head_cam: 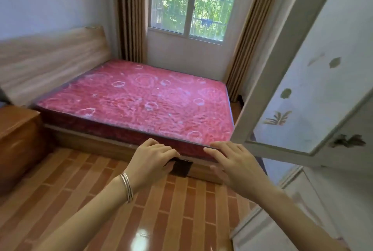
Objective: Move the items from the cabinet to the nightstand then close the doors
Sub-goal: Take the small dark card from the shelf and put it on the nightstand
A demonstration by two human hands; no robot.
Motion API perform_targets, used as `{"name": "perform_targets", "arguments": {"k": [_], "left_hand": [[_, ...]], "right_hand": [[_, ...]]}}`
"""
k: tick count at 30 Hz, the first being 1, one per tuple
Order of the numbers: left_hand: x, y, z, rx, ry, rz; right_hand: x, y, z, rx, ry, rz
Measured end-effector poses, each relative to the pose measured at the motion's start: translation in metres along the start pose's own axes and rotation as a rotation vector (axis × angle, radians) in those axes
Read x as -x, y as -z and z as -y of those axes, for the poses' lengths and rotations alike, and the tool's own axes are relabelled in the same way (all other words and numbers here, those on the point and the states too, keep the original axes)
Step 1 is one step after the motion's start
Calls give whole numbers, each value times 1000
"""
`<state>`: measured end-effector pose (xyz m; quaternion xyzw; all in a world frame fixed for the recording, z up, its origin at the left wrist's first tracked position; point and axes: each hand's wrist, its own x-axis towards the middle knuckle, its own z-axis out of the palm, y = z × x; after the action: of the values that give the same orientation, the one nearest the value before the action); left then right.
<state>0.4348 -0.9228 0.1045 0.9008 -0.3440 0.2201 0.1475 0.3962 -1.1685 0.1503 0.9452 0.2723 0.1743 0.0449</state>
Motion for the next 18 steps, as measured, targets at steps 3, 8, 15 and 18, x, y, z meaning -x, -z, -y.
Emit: {"name": "perform_targets", "arguments": {"k": [3,8,15,18], "left_hand": [[50,26,39,-72,129,16],[135,74,108,-162,302,51],[238,136,199,-228,435,37],[274,158,235,-255,468,27]], "right_hand": [[-44,-17,42,-44,117,-8],[-115,-44,134,-113,268,-21],[-199,-80,281,-228,375,-23],[-232,-88,322,-238,401,-18]]}}
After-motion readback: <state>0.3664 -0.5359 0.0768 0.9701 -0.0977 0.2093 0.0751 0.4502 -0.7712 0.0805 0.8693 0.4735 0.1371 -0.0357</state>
